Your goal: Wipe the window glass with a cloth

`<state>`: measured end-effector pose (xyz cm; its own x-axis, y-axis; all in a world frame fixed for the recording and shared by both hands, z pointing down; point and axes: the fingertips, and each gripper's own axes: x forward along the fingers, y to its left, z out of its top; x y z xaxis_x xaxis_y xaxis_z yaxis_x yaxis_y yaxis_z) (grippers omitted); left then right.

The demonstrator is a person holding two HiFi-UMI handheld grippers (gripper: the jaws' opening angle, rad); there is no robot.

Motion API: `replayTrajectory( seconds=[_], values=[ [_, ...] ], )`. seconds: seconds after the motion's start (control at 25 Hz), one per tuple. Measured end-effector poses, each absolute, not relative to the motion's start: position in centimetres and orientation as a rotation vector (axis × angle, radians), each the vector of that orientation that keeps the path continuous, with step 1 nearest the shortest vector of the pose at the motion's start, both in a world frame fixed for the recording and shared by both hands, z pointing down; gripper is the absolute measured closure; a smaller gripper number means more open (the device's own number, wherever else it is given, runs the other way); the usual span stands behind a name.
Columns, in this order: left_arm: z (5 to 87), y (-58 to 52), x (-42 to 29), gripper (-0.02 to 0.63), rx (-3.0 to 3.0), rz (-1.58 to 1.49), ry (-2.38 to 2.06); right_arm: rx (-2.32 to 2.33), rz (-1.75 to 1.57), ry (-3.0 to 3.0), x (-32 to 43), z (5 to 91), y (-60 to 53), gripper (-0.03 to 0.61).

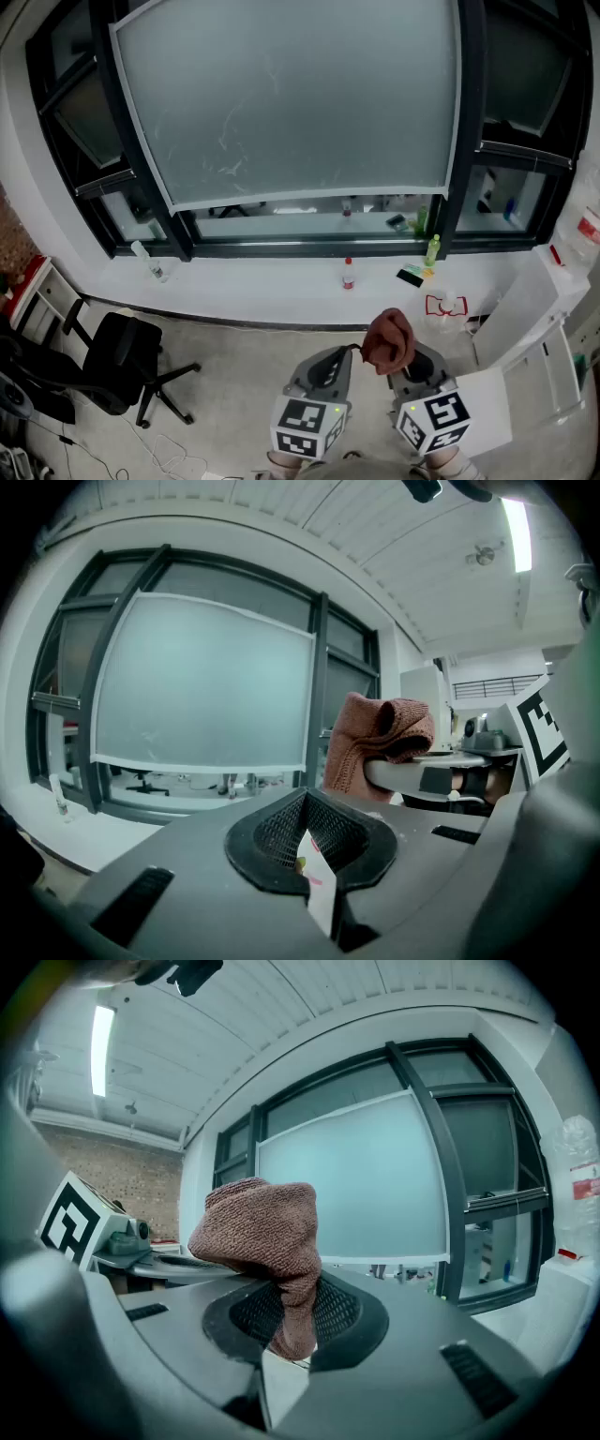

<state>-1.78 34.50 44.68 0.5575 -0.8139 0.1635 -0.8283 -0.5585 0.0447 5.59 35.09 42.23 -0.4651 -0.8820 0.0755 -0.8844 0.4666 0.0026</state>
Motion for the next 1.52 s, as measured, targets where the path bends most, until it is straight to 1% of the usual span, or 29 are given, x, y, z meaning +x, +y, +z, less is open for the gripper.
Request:
replayTrajectory(
  seconds=[0.4,0.64,0.88,1.2,1.52],
  values=[
    [45.1,34.4,-2.2,0.609,2.639,0.201,-1.444,1.546,0.049,-2.634,5.7,42.8,35.0,0.531],
    [45.6,33.0,-2.0,0.609,2.623,0.182,-1.478,1.550,0.072,-2.645,6.7,43.1,34.0,0.531],
    [45.4,31.5,-2.2,0.609,2.596,0.164,-1.481,1.517,0.077,-2.653,6.2,43.1,33.1,0.531],
    [45.2,26.8,-2.6,0.609,2.581,0.151,-1.495,1.516,0.096,-2.647,6.2,43.2,29.0,0.531],
    [45.8,19.2,-2.3,0.609,2.600,0.157,-1.467,1.558,0.104,-2.624,6.7,43.7,21.6,0.531]
  ],
)
